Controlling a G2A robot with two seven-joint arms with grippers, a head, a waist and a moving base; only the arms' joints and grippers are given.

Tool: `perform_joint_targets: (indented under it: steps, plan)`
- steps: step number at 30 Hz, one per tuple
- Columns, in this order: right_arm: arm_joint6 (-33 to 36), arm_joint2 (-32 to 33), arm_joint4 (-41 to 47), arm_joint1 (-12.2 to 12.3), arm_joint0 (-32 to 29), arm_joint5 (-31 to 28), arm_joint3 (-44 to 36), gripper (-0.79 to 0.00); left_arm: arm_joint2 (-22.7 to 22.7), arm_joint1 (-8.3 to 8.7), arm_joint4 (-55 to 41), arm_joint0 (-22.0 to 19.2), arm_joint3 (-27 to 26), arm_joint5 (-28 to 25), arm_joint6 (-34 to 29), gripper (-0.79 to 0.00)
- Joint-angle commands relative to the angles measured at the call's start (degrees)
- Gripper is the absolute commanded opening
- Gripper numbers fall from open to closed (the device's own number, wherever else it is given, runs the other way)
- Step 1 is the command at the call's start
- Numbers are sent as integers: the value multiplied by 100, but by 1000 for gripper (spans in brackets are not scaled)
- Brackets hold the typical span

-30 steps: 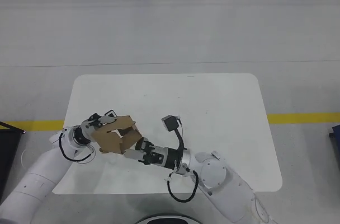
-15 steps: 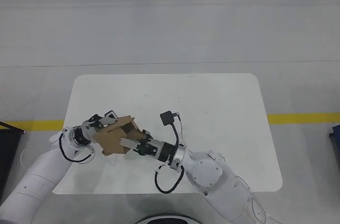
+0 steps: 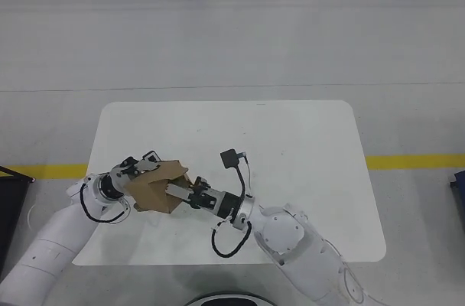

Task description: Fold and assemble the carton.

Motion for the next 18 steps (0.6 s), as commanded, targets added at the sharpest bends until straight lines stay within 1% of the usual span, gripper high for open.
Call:
perform_joint_targets:
  steps: [1,3,5,8,10,12,13,16,18]
  plan:
    - [97,106,169,26,-101,-243,-83,0,22,1,-160,36,-22,1,0,-785]
    - [218,285,489,62,-239,-596,-149,0,58,8,-354,57,-31,1,0,-785]
    - [500,460,1067,99,-384,-1094,-160,0,106,22,-481,62,-15,1,0,-785]
    - [1217,683,2387,147,-461,-1827,-57,0,197,49,-531,64,11,1,0,-785]
    - [1863,711,3572,158,-386,-2170,70,0,263,62,-528,50,31,1,0,-785]
    - [2610,671,4801,153,-183,-2160,298,0,324,68,-526,30,37,1,0,-785]
    - [2816,672,5213,144,-60,-2112,475,0,354,68,-533,21,31,1,0,-785]
    - [3260,468,5810,83,330,-1957,872,0,422,67,-529,-14,30,1,0,-785]
    - [3314,342,5962,31,574,-1950,1137,0,451,66,-519,-35,25,1,0,-785]
